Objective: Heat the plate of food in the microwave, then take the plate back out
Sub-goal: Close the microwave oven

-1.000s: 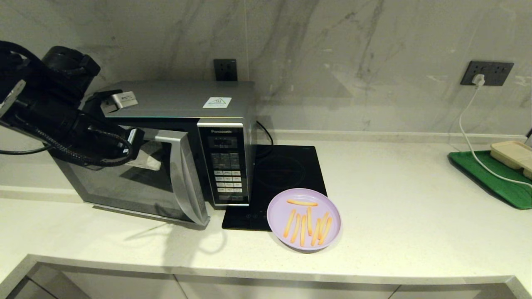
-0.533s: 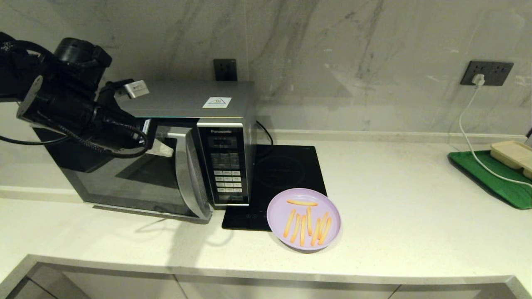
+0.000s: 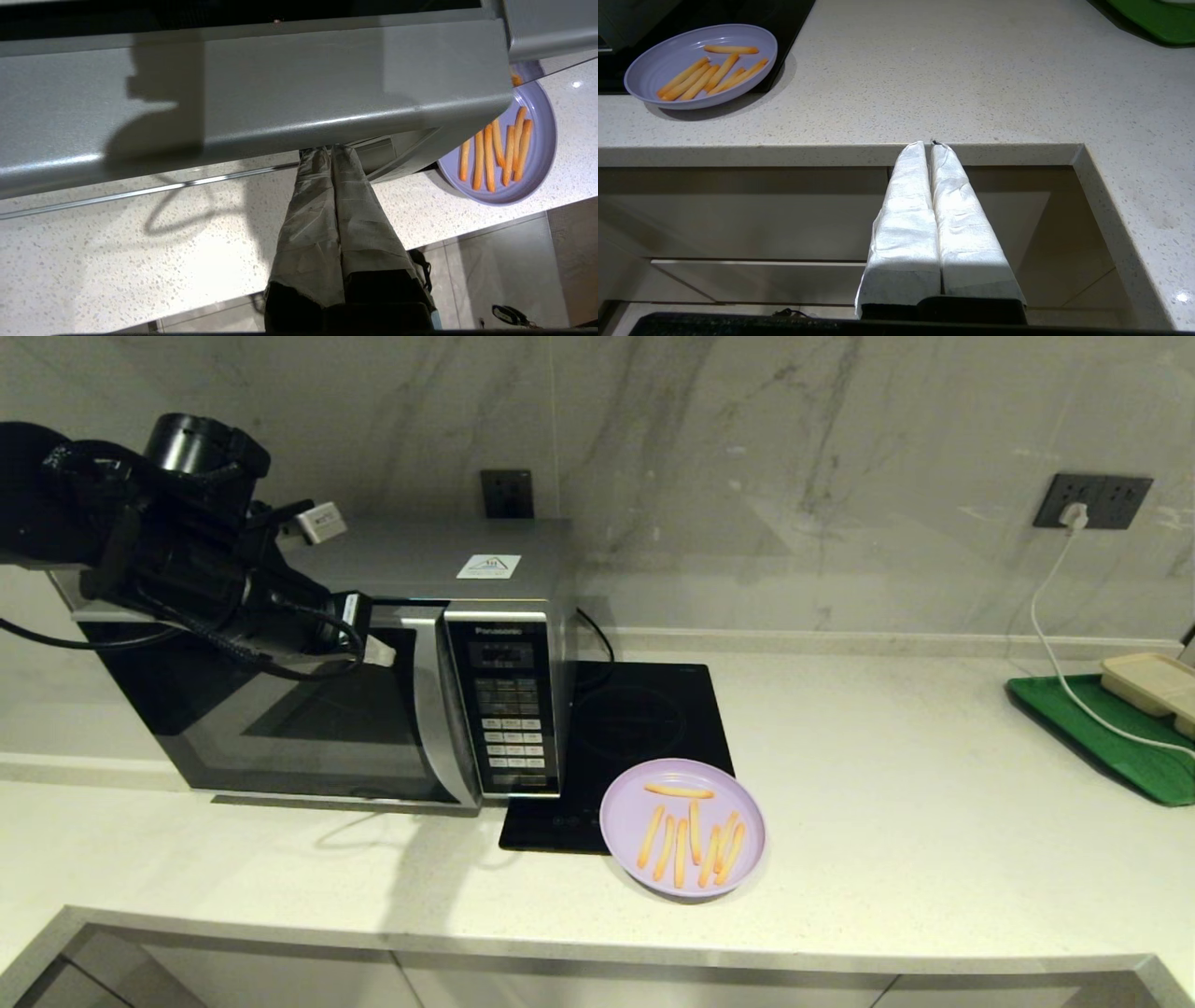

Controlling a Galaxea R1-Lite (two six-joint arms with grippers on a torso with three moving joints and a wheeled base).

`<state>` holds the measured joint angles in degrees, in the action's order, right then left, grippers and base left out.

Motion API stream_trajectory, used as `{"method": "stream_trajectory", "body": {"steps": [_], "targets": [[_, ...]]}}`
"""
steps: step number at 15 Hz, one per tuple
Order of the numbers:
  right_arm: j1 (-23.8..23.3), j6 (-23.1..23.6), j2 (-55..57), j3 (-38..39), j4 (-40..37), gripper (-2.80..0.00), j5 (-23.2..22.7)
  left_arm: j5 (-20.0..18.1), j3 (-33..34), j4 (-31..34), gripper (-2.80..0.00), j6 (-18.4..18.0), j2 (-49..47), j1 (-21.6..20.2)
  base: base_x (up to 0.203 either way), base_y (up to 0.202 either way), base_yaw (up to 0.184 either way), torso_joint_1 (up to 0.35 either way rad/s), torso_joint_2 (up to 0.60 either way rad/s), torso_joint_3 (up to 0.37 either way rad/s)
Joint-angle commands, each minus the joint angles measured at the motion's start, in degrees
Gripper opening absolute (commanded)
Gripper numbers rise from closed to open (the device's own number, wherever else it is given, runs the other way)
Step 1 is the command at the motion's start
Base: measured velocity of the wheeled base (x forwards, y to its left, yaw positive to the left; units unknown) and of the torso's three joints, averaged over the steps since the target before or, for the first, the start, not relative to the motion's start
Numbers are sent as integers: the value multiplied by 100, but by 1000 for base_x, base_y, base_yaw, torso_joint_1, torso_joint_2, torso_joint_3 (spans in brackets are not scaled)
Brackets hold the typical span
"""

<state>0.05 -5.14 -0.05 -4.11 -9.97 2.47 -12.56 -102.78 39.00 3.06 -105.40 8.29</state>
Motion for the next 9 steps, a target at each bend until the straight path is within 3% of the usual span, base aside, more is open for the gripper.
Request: {"method": "stream_trajectory", "body": {"steps": [1, 9], "targets": [[4, -4, 5, -2, -5, -280, -1, 7, -11, -109, -280, 10, -4, 32, 0, 0, 0, 0, 0, 0], [4, -4, 5, -2, -5, -280, -1, 289, 124, -287, -280, 25, 108, 15, 0, 0, 0, 0, 0, 0]]}}
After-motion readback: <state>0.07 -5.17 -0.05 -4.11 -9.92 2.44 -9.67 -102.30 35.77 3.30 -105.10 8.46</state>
